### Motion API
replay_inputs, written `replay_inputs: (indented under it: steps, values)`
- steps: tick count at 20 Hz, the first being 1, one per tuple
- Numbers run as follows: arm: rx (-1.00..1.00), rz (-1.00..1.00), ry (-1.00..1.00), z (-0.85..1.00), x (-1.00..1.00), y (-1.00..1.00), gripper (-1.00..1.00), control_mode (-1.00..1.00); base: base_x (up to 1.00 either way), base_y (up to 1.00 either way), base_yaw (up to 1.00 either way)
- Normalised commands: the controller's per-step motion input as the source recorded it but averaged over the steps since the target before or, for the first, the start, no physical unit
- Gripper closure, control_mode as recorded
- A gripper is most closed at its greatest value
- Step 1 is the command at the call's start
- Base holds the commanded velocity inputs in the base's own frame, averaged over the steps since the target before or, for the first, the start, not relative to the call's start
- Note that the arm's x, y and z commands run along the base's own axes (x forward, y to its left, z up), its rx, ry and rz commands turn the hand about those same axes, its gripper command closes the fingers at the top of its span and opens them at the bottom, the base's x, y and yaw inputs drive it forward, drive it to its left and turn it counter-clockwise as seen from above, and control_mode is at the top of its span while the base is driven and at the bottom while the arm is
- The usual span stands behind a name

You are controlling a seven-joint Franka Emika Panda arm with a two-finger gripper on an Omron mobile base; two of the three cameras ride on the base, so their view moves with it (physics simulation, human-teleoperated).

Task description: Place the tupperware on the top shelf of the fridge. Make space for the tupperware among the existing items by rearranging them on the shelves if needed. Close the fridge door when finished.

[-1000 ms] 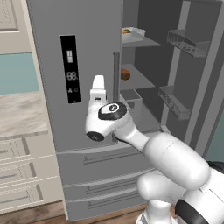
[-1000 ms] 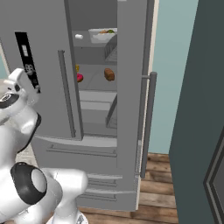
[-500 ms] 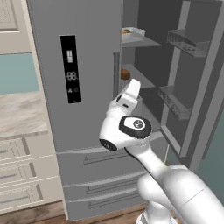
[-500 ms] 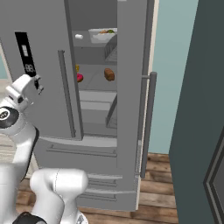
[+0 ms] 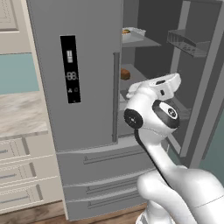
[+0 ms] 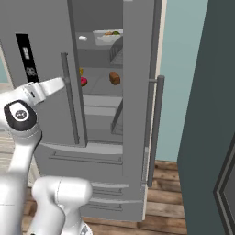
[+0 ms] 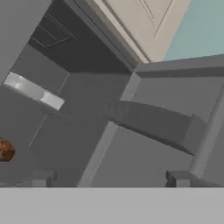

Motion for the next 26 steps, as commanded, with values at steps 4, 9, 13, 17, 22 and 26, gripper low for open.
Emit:
replay_inputs:
  steps: [4,9,13,17,22,26]
  values:
    - [0.67,0.00,-0.37,-0.17,-0.30,-0.79,-1.00,-1.00,0.00,0.00,0.00]
    - [0.69,0.00,-0.30,-0.02,-0.13,-0.74,-1.00,-1.00,0.00,0.00,0.00]
    - [0.66,0.06,-0.28,-0.05,-0.32,-0.78,-1.00,-1.00,0.00,0.00,0.00]
    - [0.62,0.07,-0.33,-0.24,-0.59,-0.66,-1.00,-1.00,0.00,0.00,0.00]
    - [0.57,0.05,-0.36,-0.31,-0.68,-0.42,-1.00,-1.00,0.00,0.00,0.00]
    - [0.52,0.03,-0.31,-0.18,-0.59,-0.38,-1.00,-1.00,0.00,0.00,0.00]
